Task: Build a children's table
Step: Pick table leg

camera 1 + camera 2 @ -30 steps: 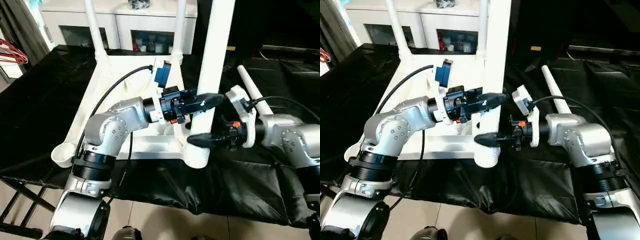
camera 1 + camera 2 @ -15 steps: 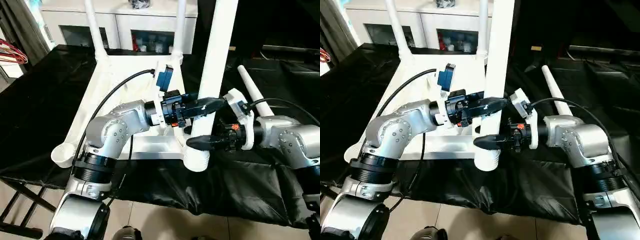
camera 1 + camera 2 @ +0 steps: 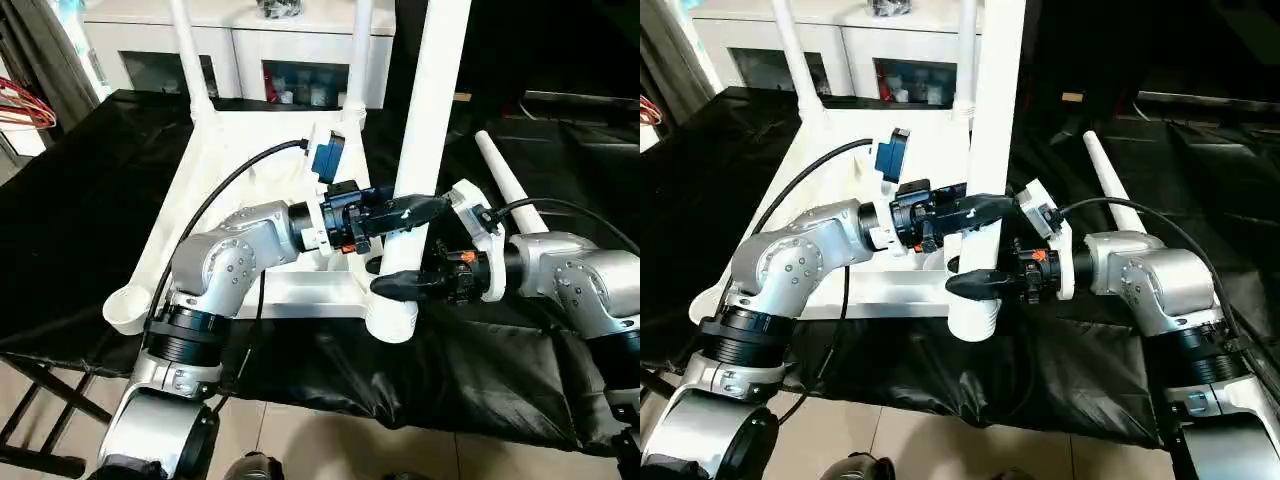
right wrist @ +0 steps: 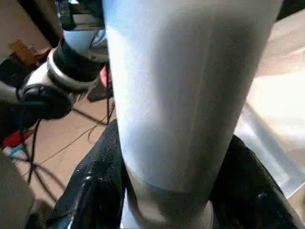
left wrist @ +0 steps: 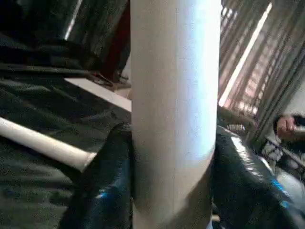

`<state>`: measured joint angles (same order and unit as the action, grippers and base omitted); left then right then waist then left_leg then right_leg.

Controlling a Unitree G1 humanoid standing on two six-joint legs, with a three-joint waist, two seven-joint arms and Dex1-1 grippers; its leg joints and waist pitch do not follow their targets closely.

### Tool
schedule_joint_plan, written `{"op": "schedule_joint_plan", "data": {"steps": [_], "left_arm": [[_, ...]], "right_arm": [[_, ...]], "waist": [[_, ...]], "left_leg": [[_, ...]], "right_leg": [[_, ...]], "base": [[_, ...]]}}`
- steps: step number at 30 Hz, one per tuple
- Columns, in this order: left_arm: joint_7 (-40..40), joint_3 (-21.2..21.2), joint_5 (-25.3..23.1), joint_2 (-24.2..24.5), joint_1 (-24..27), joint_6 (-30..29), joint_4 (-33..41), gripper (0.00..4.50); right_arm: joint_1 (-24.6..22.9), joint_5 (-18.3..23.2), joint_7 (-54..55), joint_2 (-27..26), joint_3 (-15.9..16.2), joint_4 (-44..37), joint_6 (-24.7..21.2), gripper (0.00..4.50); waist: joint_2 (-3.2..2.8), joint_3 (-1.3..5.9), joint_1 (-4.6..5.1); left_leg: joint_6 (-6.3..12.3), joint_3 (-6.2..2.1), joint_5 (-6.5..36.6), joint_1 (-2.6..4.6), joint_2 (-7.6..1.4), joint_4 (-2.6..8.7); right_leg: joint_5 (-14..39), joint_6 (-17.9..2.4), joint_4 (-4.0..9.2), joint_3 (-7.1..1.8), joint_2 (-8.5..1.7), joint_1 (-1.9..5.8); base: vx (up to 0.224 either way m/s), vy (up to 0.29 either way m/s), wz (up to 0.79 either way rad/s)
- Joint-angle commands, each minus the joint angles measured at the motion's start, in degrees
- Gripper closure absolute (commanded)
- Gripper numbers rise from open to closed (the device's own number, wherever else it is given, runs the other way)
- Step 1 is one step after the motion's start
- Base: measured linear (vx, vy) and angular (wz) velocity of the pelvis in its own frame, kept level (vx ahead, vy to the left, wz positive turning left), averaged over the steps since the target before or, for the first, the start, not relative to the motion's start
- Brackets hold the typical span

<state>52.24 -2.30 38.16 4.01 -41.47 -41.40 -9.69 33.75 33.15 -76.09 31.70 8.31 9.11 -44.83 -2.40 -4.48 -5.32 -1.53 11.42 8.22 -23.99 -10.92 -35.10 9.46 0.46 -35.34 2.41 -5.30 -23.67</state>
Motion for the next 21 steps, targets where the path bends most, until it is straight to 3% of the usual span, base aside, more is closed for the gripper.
{"op": "schedule_joint_plan", "data": {"steps": [1,3,6,9,10,11,12,14,16,19,20,21], "left_arm": [[-0.57,1.96,1.43,-0.32,-2.02,0.42,0.67,1.87],[-1.36,2.27,0.61,-0.41,-2.17,2.03,0.69,1.49],[-2.78,4.01,0.78,-1.10,-2.47,4.10,0.20,1.46],[-7.94,9.04,1.48,-2.61,-4.07,8.46,-1.55,1.46],[-8.67,9.65,1.20,-2.28,-4.24,8.97,-1.80,1.46],[-9.38,10.24,0.89,-1.92,-4.41,9.46,-2.04,1.46],[-10.28,10.97,0.30,-0.94,-4.56,9.81,-2.49,1.46],[-9.16,8.37,-4.24,2.47,-3.40,10.89,-3.09,1.46],[-7.45,4.37,-9.41,5.49,-1.89,13.29,-3.58,1.46],[-2.72,-7.31,-22.37,12.96,2.35,20.72,-5.66,1.46],[-2.65,-7.49,-22.55,13.06,2.42,20.85,-5.70,1.46],[-1.77,-11.34,-26.58,15.01,3.76,24.17,-7.44,1.46]], "right_arm": [[-0.53,-0.10,1.72,-0.48,-1.28,-0.59,0.51,2.59],[-0.63,-0.27,3.75,-1.29,-2.18,-0.65,0.93,2.61],[-1.10,-0.37,5.64,-2.31,-3.22,-1.04,1.90,2.61],[-2.49,0.46,9.18,-3.99,-5.81,-2.00,2.52,2.61],[-2.91,0.38,10.19,-4.35,-6.38,-2.30,3.00,2.61],[-3.33,0.30,11.22,-4.72,-6.95,-2.60,3.48,2.61],[-4.05,0.02,13.25,-5.37,-7.90,-3.14,4.29,2.61],[-5.12,-1.41,16.76,-6.08,-8.65,-4.03,5.90,2.61],[-5.68,-3.81,20.07,-6.53,-8.69,-4.23,8.10,2.61],[-6.42,-9.85,29.91,-8.53,-9.24,-3.68,12.14,2.61],[-6.43,-9.96,30.09,-8.57,-9.24,-3.66,12.20,2.61],[-6.54,-11.79,35.12,-9.87,-9.99,-2.93,12.88,2.61]], "waist": [[1.65,5.48,-0.25],[1.79,5.50,-0.30],[1.70,5.47,-0.18],[1.86,5.52,-0.29],[1.83,5.56,-0.31],[1.43,5.50,-0.26],[1.60,5.56,-0.35],[1.08,5.65,-0.30],[1.06,5.64,0.03],[0.59,5.56,0.28],[0.63,5.51,0.37],[0.53,5.57,0.46]], "left_leg": [[1.94,-0.87,11.78,2.13,-1.58,3.32],[2.06,-0.92,11.54,2.08,-1.59,3.35],[1.71,-0.91,11.66,2.04,-1.59,3.41],[1.73,-0.93,11.79,1.97,-1.50,3.36],[1.74,-0.94,11.75,2.00,-1.48,3.37],[1.59,-0.99,12.02,2.01,-1.49,3.45],[1.45,-1.01,12.18,2.04,-1.48,3.48],[1.19,-1.08,12.18,2.12,-1.40,3.53],[0.60,-1.20,12.76,2.20,-1.45,3.76],[-1.42,-1.42,14.70,2.41,-1.59,4.23],[-1.70,-1.42,15.12,2.39,-1.55,4.33],[-2.35,-1.35,15.81,2.56,-1.54,4.38]], "right_leg": [[16.36,-12.41,4.40,-1.24,-2.40,2.62],[16.29,-12.23,4.34,-1.20,-2.38,2.67],[16.17,-12.08,4.42,-1.18,-2.36,2.65],[16.07,-11.77,4.45,-1.17,-2.46,2.77],[16.11,-11.65,4.45,-1.15,-2.43,2.75],[16.13,-11.31,4.58,-1.15,-2.33,2.66],[16.25,-10.91,4.52,-1.14,-2.34,2.71],[16.50,-10.25,4.41,-1.11,-2.23,2.56],[17.26,-9.35,4.51,-1.04,-2.09,2.47],[19.23,-7.63,4.70,-1.23,-2.12,1.95],[19.67,-7.30,4.78,-1.25,-2.12,1.88],[19.24,-7.62,4.69,-1.33,-2.16,1.91]], "base": [[0.000,0.000,0.00],[0.000,0.000,0.00],[0.000,0.000,0.00],[0.000,0.000,0.00],[0.000,0.000,0.00],[0.000,0.000,0.00],[0.000,0.000,0.00],[0.000,0.000,0.00],[0.000,0.000,0.00],[0.000,0.000,0.00],[0.000,0.000,0.00],[0.000,0.000,0.00]]}}
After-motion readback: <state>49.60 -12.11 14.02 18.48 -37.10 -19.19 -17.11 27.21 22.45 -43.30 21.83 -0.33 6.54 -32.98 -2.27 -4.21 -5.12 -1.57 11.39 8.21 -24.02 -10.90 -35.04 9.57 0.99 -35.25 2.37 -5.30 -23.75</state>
